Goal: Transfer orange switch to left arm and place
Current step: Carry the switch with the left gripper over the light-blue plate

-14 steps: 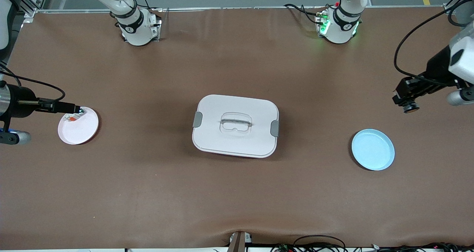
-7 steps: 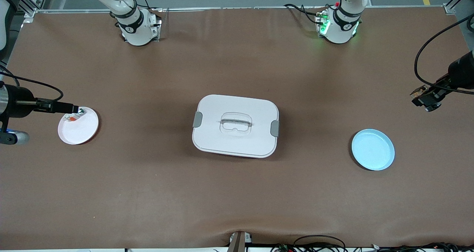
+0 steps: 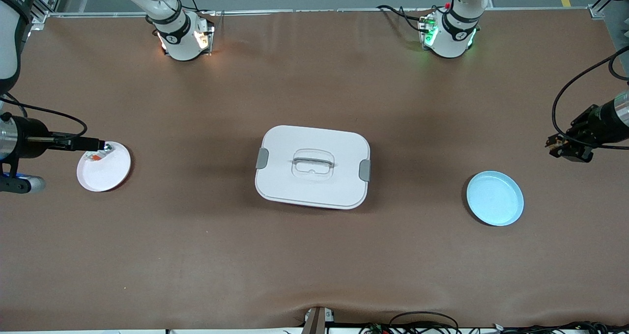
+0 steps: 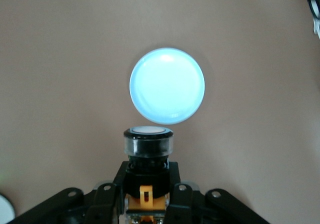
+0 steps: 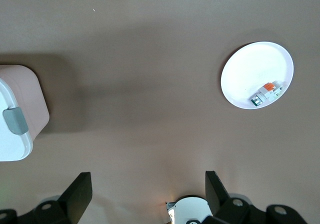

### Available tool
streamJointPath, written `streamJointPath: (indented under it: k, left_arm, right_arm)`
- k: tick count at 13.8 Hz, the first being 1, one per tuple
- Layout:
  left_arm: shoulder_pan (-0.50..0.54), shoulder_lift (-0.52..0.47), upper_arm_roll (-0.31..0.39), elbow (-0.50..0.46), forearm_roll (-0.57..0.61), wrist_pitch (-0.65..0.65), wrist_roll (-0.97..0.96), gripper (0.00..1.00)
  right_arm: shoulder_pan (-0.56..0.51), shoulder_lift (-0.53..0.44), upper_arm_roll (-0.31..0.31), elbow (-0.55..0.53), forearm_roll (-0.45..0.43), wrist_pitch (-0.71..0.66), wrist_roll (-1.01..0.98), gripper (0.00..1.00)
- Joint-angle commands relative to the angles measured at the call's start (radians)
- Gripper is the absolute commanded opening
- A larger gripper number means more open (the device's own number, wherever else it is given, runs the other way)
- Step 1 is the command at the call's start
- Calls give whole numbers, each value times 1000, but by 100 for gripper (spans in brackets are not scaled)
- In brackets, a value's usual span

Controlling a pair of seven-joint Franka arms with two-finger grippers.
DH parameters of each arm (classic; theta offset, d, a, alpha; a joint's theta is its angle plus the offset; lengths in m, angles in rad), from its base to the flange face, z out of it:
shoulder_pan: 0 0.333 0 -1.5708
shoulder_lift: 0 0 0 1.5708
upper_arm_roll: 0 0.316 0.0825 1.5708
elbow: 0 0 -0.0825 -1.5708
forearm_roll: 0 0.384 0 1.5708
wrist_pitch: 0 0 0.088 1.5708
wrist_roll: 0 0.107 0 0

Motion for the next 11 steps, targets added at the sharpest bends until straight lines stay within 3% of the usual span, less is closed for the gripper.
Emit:
streamJointPath:
  k: [1,4,11]
  left_arm:
    - [18,1,-9,-100,64,129,-65,1]
    - [20,85,-9,-106,156,192,-195,1]
    - [-8,259,-12,-108,258,319,-412,1]
  right_arm:
    - [-11,-22,15,-51,-21,19,-17,100]
    - [-11,-23,16,-112,-37,59,-34,100]
    - [-25,-27,21,-122,-44,81,-103,100]
